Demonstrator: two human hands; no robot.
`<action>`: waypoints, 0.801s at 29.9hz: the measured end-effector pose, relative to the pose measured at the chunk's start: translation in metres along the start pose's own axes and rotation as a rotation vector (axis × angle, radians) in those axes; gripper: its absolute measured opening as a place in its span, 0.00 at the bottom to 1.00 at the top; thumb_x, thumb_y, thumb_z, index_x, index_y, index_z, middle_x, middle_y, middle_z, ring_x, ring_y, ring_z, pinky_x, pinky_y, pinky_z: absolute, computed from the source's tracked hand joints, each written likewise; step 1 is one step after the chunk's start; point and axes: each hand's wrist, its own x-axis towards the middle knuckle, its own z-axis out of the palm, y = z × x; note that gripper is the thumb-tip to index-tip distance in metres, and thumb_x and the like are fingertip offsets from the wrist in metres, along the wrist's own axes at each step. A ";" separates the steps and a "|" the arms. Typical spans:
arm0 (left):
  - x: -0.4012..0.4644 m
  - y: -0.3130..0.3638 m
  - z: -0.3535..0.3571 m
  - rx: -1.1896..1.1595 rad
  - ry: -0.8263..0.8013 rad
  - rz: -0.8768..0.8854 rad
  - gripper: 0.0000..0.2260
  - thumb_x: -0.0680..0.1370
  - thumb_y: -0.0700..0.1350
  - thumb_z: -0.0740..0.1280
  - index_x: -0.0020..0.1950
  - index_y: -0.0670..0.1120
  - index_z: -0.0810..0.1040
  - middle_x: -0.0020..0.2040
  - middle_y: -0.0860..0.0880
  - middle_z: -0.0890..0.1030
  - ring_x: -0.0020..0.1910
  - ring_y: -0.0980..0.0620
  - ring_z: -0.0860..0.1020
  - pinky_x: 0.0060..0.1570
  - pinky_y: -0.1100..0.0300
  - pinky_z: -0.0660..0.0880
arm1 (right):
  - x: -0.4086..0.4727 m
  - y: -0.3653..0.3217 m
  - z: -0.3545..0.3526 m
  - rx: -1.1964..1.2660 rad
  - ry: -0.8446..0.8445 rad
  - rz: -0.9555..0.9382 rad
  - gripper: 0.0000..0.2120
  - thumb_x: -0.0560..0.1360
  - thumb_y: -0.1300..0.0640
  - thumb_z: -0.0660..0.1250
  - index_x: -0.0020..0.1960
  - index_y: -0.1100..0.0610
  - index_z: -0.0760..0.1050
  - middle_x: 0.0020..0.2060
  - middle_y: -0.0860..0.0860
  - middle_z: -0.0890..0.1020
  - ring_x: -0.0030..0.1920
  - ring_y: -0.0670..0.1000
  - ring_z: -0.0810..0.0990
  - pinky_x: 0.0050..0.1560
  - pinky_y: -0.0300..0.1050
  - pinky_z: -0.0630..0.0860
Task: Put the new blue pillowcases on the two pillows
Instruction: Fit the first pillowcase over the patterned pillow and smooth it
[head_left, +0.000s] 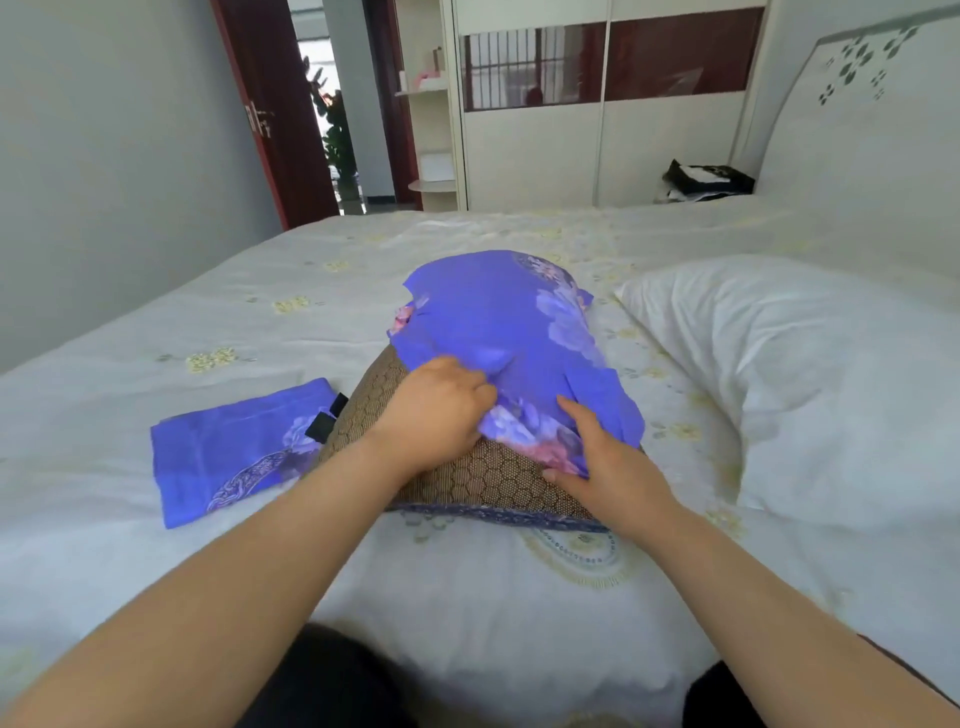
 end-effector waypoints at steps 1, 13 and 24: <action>-0.011 0.011 0.002 -0.022 0.041 -0.025 0.09 0.64 0.46 0.56 0.31 0.47 0.75 0.27 0.50 0.75 0.26 0.47 0.76 0.30 0.62 0.71 | 0.002 0.005 0.003 -0.019 -0.018 0.041 0.35 0.74 0.46 0.66 0.76 0.44 0.52 0.60 0.51 0.74 0.57 0.57 0.77 0.47 0.48 0.72; -0.080 0.048 0.035 -0.092 0.196 -0.418 0.24 0.62 0.48 0.75 0.53 0.51 0.69 0.34 0.51 0.80 0.29 0.49 0.80 0.20 0.63 0.67 | 0.007 0.001 -0.024 -0.194 -0.203 -0.032 0.06 0.76 0.55 0.61 0.46 0.56 0.75 0.45 0.55 0.80 0.49 0.58 0.78 0.43 0.47 0.69; -0.093 0.036 0.028 -0.211 0.035 -0.709 0.10 0.66 0.50 0.60 0.33 0.44 0.73 0.33 0.44 0.76 0.28 0.40 0.76 0.27 0.60 0.62 | -0.025 0.006 -0.017 -0.126 -0.180 -0.041 0.23 0.66 0.32 0.68 0.46 0.47 0.64 0.34 0.44 0.73 0.38 0.48 0.74 0.37 0.42 0.68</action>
